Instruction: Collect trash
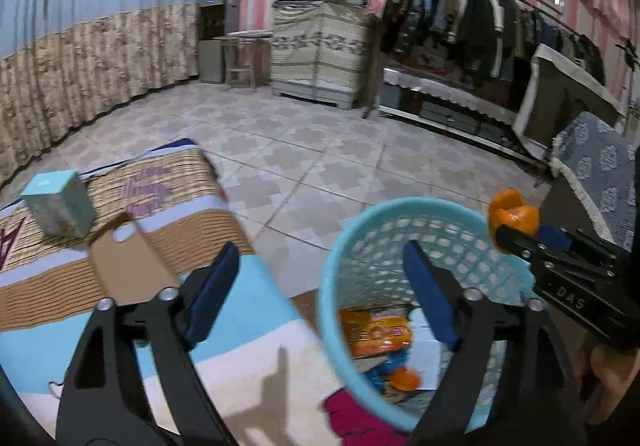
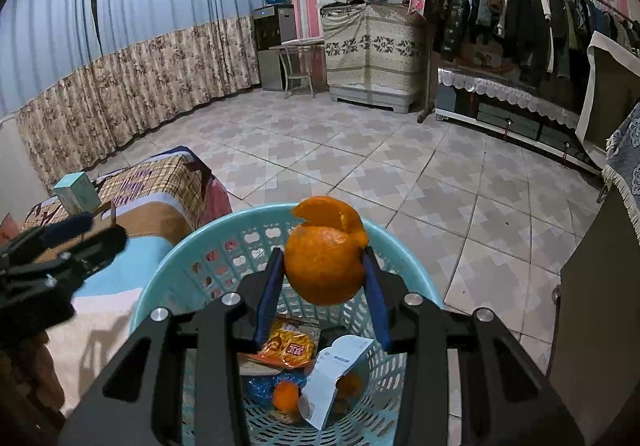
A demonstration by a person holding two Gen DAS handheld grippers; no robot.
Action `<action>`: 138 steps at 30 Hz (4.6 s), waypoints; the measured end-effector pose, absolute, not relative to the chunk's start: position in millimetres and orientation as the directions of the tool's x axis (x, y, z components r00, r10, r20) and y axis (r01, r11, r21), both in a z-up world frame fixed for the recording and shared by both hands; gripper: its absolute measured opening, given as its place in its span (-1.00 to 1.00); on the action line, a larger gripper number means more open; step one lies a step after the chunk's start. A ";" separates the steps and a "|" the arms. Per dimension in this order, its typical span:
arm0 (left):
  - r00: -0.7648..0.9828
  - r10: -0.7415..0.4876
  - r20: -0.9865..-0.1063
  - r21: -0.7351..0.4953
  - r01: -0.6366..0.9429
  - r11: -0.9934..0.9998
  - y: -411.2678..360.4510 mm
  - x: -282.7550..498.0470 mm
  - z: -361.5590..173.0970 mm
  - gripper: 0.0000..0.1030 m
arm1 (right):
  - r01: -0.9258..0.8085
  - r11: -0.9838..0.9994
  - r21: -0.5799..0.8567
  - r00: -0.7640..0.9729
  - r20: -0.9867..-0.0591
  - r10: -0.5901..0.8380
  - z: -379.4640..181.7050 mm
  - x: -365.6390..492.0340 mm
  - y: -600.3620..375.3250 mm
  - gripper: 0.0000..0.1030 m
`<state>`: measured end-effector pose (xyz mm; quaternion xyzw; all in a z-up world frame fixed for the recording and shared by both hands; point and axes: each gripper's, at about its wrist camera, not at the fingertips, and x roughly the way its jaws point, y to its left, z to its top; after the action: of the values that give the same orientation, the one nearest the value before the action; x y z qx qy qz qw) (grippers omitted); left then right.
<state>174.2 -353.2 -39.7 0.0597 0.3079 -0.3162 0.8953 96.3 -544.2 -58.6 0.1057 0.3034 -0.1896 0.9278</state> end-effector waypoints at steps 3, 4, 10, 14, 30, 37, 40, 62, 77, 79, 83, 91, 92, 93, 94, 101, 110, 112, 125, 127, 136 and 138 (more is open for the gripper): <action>0.635 -0.504 -0.586 -0.098 0.562 0.821 -334.1 180.1 -39.2 0.85 | 0.408 0.909 0.085 0.739 -0.615 -0.274 -66.9 99.9 -538.0 -0.23; 0.639 -0.499 -0.585 -0.107 0.549 0.829 -326.1 183.2 -39.3 0.87 | 0.406 0.910 0.086 0.738 -0.618 -0.271 -69.4 101.3 -535.5 -0.22; 0.695 -0.437 -0.570 -0.063 0.494 0.867 -298.0 186.4 -35.9 0.89 | 0.398 0.912 0.104 0.750 -0.609 -0.258 -69.2 108.0 -526.0 -0.15; 0.723 -0.410 -0.556 -0.033 0.474 0.880 -280.1 182.7 -32.3 0.89 | 0.425 0.901 0.093 0.757 -0.582 -0.297 -60.7 108.1 -522.9 0.52; 0.823 -0.246 -0.512 0.020 0.297 0.955 -148.7 133.4 -4.7 0.89 | 0.355 0.934 0.043 0.793 -0.543 -0.276 -25.2 85.0 -414.1 0.91; 0.831 -0.174 -0.528 -0.010 0.199 0.980 -66.0 99.6 4.6 0.89 | 0.246 0.968 0.053 0.830 -0.528 -0.182 -1.4 67.7 -324.7 0.92; 0.842 -0.144 -0.520 0.002 0.170 0.985 -42.4 85.1 7.2 0.89 | 0.220 0.973 0.065 0.825 -0.546 -0.150 2.4 58.8 -292.7 0.91; 0.880 -0.086 -0.468 0.025 0.111 0.993 7.3 38.3 23.8 0.90 | 0.158 0.987 0.020 0.864 -0.487 -0.128 25.5 16.4 -201.0 0.91; 0.885 -0.107 -0.454 0.011 0.126 0.992 9.7 33.3 21.5 0.89 | 0.171 0.985 0.037 0.879 -0.457 -0.135 29.2 10.4 -204.4 0.91; 0.884 -0.109 -0.455 0.010 0.128 0.992 9.7 33.3 21.7 0.89 | 0.171 0.984 0.041 0.880 -0.456 -0.134 27.7 10.1 -205.1 0.91; 0.888 -0.109 -0.447 0.019 0.131 0.991 8.7 30.9 21.4 0.89 | 0.178 0.983 0.041 0.878 -0.458 -0.140 25.1 9.9 -204.2 0.91; 0.881 -0.118 -0.457 0.014 0.139 0.990 9.0 33.1 20.3 0.89 | 0.192 0.980 0.052 0.872 -0.467 -0.146 20.4 8.8 -208.4 0.91; 0.881 -0.118 -0.458 0.013 0.140 0.990 8.7 33.0 19.7 0.89 | 0.194 0.980 0.051 0.872 -0.467 -0.148 20.4 8.5 -209.6 0.91; 0.880 -0.120 -0.459 0.013 0.141 0.990 8.3 32.8 19.1 0.89 | 0.196 0.979 0.052 0.872 -0.467 -0.149 20.3 8.3 -210.4 0.91; 0.880 -0.120 -0.460 0.013 0.142 0.990 8.4 33.6 19.1 0.89 | 0.196 0.979 0.053 0.872 -0.467 -0.149 20.4 8.4 -211.1 0.91; 0.878 -0.123 -0.462 0.014 0.146 0.989 6.6 33.4 18.2 0.89 | 0.205 0.977 0.059 0.870 -0.469 -0.154 18.8 8.4 -213.5 0.91; 0.876 -0.133 -0.464 0.014 0.157 0.987 1.6 32.4 15.7 0.89 | 0.212 0.975 0.059 0.866 -0.473 -0.160 16.8 7.8 -215.1 0.91; 0.876 -0.133 -0.464 0.016 0.159 0.987 1.9 33.3 15.8 0.89 | 0.212 0.975 0.061 0.866 -0.474 -0.159 16.8 7.7 -215.8 0.91; 0.876 -0.131 -0.464 0.013 0.155 0.988 2.2 33.3 15.9 0.89 | 0.212 0.975 0.060 0.874 -0.459 -0.162 17.6 7.4 -217.2 0.91; 0.879 -0.127 -0.460 0.018 0.152 0.988 1.8 33.0 16.6 0.89 | 0.212 0.975 0.060 0.873 -0.460 -0.161 17.5 7.3 -217.0 0.91; 0.885 -0.110 -0.451 0.012 0.129 0.992 7.4 33.9 17.9 0.89 | 0.208 0.976 0.057 0.872 -0.463 -0.159 19.3 9.8 -215.8 0.91; 0.886 -0.109 -0.451 0.009 0.127 0.992 8.3 33.9 18.7 0.89 | 0.205 0.977 0.052 0.873 -0.462 -0.158 19.1 11.0 -215.0 0.91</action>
<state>33.9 8.3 18.7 0.0190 0.2312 -0.0607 0.9708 11.0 -215.0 19.1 0.0497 0.2340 -0.0940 0.9664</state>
